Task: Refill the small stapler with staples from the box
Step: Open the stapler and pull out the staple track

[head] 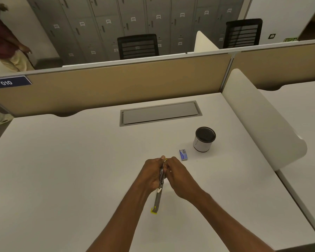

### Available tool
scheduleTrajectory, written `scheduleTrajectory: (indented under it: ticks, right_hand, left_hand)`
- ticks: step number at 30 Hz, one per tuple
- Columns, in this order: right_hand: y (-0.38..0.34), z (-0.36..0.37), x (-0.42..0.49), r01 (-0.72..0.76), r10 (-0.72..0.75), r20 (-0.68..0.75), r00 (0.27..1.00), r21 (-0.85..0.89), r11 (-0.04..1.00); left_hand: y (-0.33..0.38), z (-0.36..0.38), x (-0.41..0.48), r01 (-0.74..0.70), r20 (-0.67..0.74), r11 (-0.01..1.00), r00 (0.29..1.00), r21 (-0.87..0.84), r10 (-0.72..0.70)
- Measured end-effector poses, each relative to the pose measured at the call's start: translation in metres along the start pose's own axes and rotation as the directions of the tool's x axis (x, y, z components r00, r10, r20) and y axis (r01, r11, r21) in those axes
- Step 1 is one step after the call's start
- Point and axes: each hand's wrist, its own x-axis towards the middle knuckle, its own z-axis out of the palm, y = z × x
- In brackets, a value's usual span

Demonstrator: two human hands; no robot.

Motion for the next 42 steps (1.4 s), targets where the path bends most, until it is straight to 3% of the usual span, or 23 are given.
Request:
scheduleTrajectory:
  ticks: [3, 7, 11, 21, 30, 34, 42]
  right_hand:
    - [0.002, 0.001, 0.001, 0.000, 0.000, 0.013, 1.000, -0.014, 1.000]
    - [-0.005, -0.004, 0.000, 0.088, -0.095, -0.123, 0.988, -0.061, 0.994]
    - [-0.006, -0.001, -0.001, 0.104, -0.115, -0.136, 0.984, -0.087, 0.991]
    - [-0.004, 0.004, -0.004, 0.087, -0.068, -0.223, 0.972, 0.075, 0.993]
    - [-0.005, 0.001, 0.000, 0.037, -0.029, -0.075, 0.997, 0.119, 0.992]
    - [-0.008, 0.012, -0.006, 0.030, -0.026, -0.040, 0.999, 0.113, 0.993]
    - [-0.004, 0.020, -0.006, 0.077, -0.011, -0.317, 0.948, 0.197, 0.977]
  left_hand:
    - [0.000, 0.001, -0.004, -0.016, 0.010, 1.000, 1.000, -0.020, 0.016]
    - [0.001, 0.003, -0.005, -0.024, 0.014, 1.000, 1.000, 0.010, 0.024]
    - [0.001, 0.001, -0.003, -0.039, 0.020, 0.999, 0.999, 0.008, 0.039]
    - [-0.003, -0.004, 0.001, -0.038, 0.012, 0.995, 0.999, 0.094, 0.037]
    - [-0.007, -0.004, 0.003, -0.077, -0.036, 0.983, 0.996, 0.166, 0.084]
    - [-0.003, -0.010, 0.009, -0.077, 0.002, 0.997, 0.997, 0.018, 0.077]
    - [0.000, -0.019, 0.019, -0.127, 0.032, 0.989, 0.992, 0.078, 0.124]
